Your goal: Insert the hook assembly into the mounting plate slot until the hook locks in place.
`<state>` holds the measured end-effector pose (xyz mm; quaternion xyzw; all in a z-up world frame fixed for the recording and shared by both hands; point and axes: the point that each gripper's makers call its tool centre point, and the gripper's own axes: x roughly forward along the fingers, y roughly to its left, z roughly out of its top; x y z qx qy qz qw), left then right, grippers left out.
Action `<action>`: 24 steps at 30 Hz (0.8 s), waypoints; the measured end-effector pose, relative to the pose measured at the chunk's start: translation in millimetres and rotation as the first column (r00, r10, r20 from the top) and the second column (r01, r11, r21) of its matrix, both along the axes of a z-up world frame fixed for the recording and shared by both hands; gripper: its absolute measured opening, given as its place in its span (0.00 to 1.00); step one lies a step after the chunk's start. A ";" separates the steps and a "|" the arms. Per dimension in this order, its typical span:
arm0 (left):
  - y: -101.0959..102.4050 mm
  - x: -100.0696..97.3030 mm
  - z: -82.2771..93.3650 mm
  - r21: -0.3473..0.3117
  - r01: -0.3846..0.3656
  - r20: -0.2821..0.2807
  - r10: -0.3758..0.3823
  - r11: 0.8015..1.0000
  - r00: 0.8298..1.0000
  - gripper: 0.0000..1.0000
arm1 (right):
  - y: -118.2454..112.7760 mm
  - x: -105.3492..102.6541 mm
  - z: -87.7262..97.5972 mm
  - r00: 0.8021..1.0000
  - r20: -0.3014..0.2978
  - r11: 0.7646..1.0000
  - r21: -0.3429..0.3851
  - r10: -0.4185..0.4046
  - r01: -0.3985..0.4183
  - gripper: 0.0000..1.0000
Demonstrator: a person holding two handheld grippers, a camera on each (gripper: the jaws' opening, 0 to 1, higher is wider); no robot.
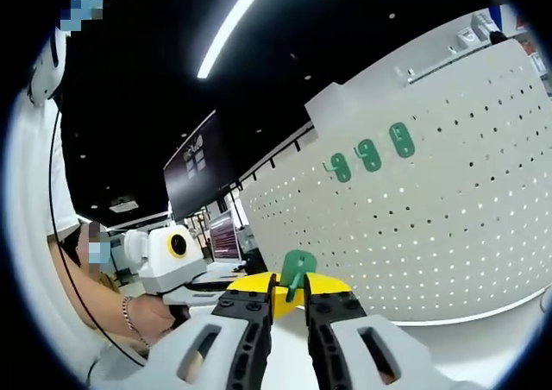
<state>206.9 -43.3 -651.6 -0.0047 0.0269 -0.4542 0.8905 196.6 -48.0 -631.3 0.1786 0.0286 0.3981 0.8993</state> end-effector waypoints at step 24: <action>0.8 -0.9 -0.5 0.000 -0.017 -0.006 0.017 1.000 1.000 0.02 | 2.9 6.1 -4.7 0.999 -0.022 0.999 -0.032 -0.042 0.041 0.04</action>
